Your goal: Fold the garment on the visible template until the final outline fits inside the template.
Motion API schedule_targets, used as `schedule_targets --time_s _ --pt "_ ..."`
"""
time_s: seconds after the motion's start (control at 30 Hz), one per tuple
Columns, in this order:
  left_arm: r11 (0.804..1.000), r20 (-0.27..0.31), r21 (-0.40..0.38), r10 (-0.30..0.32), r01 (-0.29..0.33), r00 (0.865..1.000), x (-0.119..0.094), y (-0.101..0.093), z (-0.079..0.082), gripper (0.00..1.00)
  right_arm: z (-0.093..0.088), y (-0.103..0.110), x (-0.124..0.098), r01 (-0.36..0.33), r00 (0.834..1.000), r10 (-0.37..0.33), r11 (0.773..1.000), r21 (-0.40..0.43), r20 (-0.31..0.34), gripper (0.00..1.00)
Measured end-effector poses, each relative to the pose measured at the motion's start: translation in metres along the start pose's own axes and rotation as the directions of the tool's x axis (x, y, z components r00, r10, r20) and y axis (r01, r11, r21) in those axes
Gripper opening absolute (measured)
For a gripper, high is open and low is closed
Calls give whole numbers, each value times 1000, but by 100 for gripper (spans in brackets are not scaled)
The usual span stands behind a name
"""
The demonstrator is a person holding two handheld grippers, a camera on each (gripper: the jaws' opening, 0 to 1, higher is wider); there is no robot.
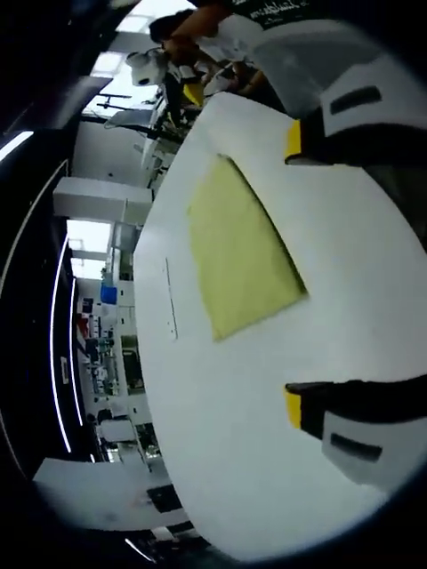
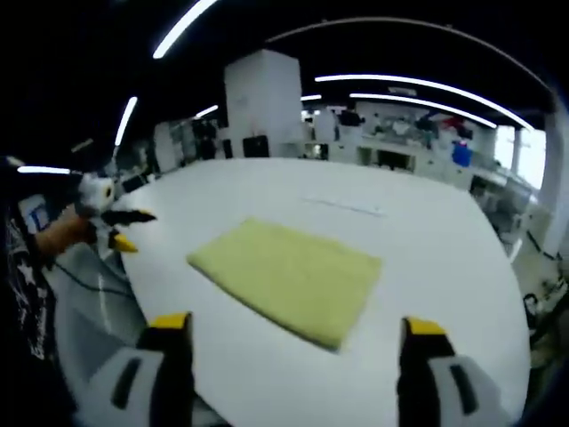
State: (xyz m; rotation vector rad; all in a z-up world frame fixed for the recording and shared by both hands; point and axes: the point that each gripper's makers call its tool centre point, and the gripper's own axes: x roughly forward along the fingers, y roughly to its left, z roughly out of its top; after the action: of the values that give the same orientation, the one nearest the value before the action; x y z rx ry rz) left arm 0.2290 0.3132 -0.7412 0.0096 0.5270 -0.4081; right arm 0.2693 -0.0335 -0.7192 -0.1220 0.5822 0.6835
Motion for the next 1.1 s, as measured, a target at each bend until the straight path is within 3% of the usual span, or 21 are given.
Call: schedule_targets --time_s 0.23,0.6,1.1 --pt "999 2 -19 29 -29 1000 -3 -2 -2 97 -6 5 -3 36 999 -36 999 17 6 95" --pt "995 -54 96 27 -22 998 -4 -11 -12 98 -21 8 -13 61 998 -61 997 41 8 96" --pt "998 -60 57 -9 12 998 -7 -19 -25 97 -29 -1 -28 131 991 -131 990 50 -6 96"
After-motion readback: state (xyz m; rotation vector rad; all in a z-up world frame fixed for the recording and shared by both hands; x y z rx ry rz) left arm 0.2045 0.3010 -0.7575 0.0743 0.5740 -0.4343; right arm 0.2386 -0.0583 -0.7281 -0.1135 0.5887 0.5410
